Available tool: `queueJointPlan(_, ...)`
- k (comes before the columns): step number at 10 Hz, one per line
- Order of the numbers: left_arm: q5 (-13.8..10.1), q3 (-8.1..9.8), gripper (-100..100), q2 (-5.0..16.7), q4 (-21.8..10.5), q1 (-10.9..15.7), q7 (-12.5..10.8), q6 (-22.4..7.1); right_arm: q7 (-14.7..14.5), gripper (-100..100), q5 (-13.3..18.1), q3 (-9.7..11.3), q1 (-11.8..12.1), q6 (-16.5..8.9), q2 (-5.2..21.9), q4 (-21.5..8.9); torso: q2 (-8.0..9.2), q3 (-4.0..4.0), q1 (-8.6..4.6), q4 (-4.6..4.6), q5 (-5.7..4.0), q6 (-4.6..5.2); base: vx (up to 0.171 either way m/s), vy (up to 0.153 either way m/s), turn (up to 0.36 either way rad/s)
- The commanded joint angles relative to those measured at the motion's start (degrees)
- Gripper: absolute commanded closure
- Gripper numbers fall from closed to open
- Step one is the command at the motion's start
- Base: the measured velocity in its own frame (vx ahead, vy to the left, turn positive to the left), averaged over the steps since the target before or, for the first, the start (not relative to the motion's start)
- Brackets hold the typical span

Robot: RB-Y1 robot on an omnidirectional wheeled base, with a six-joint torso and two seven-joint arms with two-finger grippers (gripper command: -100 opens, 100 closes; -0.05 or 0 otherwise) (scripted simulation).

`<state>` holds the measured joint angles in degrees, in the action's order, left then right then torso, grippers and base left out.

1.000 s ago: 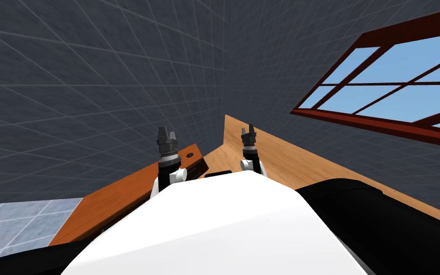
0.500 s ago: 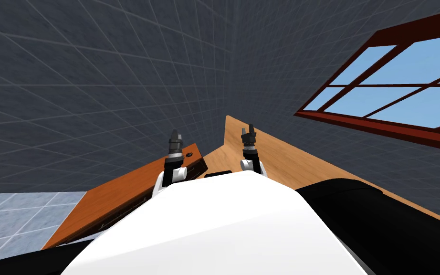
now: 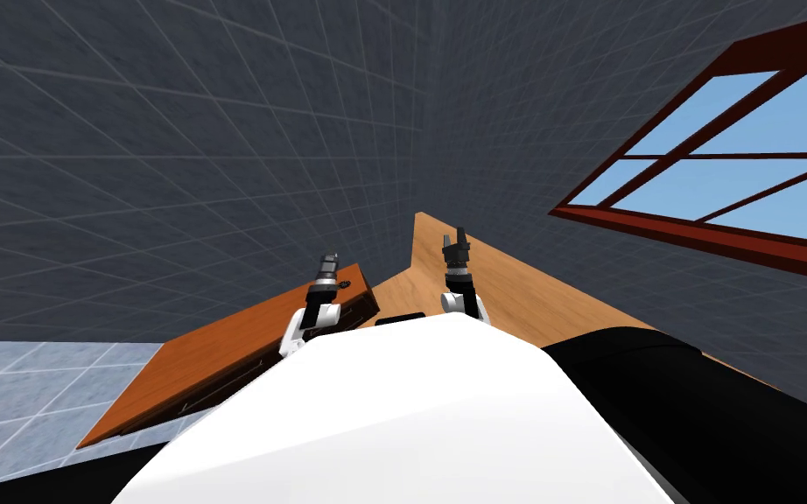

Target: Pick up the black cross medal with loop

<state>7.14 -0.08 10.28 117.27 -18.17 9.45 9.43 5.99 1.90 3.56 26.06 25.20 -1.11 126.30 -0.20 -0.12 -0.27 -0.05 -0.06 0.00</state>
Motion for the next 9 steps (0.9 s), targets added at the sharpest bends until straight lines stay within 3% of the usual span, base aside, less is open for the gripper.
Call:
queueJointPlan(1,0.0,0.24,-100,0.5,-1.9,0.8,0.2,-1.4,0.0,0,0.0,0.0,0.0,0.0,0.0,0.0,0.00,0.00,0.00,0.00,0.00,0.00,0.023,-0.052,0.038)
queueJointPlan(4,-0.4,1.12,-100,2.7,-6.4,3.8,0.6,-6.3,0.0,0,0.0,0.0,0.0,0.0,0.0,0.0,0.04,0.02,0.13,0.01,0.02,0.00,0.035,-0.048,0.062)
queueJointPlan(5,-0.4,1.12,-100,2.7,-7.5,3.8,0.6,-6.3,0.0,0,0.0,0.0,0.0,0.0,0.0,0.0,0.00,0.00,0.12,0.00,0.03,0.00,0.038,-0.047,0.039)
queueJointPlan(6,-0.7,1.60,-100,3.7,-9.6,5.3,0.8,-8.9,0.0,0,0.0,0.0,0.0,0.0,0.0,0.0,0.01,0.00,0.13,0.00,0.02,0.00,0.039,-0.056,0.075)
queueJointPlan(7,-0.7,1.60,-100,3.7,-10.6,5.3,0.8,-8.9,0.0,0,0.0,0.0,0.0,0.0,0.0,0.0,0.00,0.00,0.10,0.00,0.02,0.00,0.033,-0.052,0.040)
queueJointPlan(8,-1.1,2.12,-100,4.7,-12.6,7.0,1.0,-11.4,0.0,0,0.0,0.0,0.0,0.0,0.0,0.0,0.03,0.01,0.11,0.00,0.02,0.00,0.040,-0.054,0.067)
queueJointPlan(9,-1.1,2.12,-100,4.7,-13.8,7.0,1.0,-11.6,0.0,0,0.0,0.0,0.0,0.0,0.0,0.0,-0.01,0.00,0.10,0.00,0.02,0.00,0.038,-0.048,0.044)
